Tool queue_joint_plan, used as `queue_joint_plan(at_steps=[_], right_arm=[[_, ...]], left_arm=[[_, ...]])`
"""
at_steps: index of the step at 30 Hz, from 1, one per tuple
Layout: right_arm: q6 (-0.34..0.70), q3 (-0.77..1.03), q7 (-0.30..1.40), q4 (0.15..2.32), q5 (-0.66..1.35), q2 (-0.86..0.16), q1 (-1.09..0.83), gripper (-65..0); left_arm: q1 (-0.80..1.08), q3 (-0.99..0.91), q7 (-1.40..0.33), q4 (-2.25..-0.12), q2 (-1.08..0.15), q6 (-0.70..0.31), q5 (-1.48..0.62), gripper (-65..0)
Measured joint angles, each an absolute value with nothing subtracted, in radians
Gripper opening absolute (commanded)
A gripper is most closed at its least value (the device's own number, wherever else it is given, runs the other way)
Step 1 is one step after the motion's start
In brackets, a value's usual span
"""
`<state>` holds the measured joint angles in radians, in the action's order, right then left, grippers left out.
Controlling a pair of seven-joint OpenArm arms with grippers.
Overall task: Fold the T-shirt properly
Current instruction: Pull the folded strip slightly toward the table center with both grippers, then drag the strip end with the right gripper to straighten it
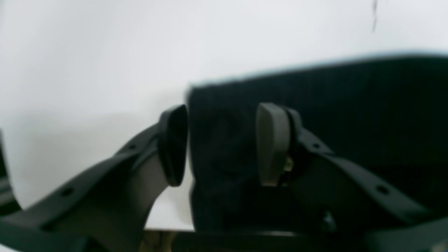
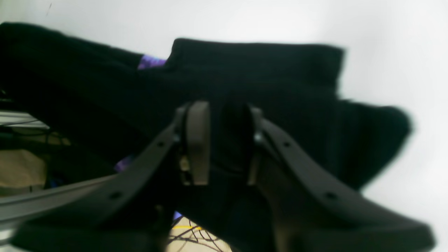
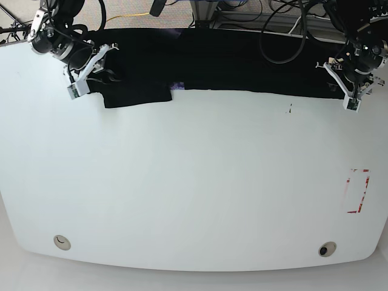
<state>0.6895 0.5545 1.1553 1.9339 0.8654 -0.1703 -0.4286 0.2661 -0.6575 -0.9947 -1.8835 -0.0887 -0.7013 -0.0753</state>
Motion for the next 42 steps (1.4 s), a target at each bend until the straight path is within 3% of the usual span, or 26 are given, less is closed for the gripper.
queue_joint_plan(at_steps=[9,18,27,29,32,36,39,42], right_arm=[[0.692,0.506,1.139,1.813,0.548,-0.139,-0.406,-60.7],[0.727,0.510,0.952,1.652,0.474,-0.161,-0.306,-60.7],[0.713,0.513,0.994,1.625,0.426,-0.210,-0.203,-60.4],[0.707,0.513,1.049,1.655,0.427,-0.225,-0.191,-53.6],[0.699,0.517,1.140,1.661,0.472,-0.250,-0.134,-38.4],[0.696,0.518,1.156,1.667,0.498,-0.266,-0.043,-22.0],[0.696,0.516,1.161,1.666,0.501,-0.260,0.005,-17.3],[0.697,0.507,1.165,1.599,0.481,-0.263,0.057,-16.5]], left_arm=[[0.316,-0.663,-0.978,-1.761,-0.122,-0.700,-0.078,-40.0],[0.176,-0.658,-0.952,-1.618,-0.148,-0.701,-0.098,-40.0],[0.086,-0.538,-0.943,-1.541,-0.154,-0.697,-0.098,-40.0],[0.081,-0.516,-0.941,-1.542,-0.153,-0.697,-0.100,-40.0],[0.082,-0.516,-0.936,-1.541,-0.150,-0.697,-0.101,-40.0],[0.083,-0.516,-0.934,-1.541,-0.150,-0.696,-0.101,-40.0],[0.083,-0.518,-0.932,-1.541,-0.150,-0.696,-0.103,-40.0],[0.094,-0.520,-0.925,-1.541,-0.150,-0.696,-0.105,-40.0]])
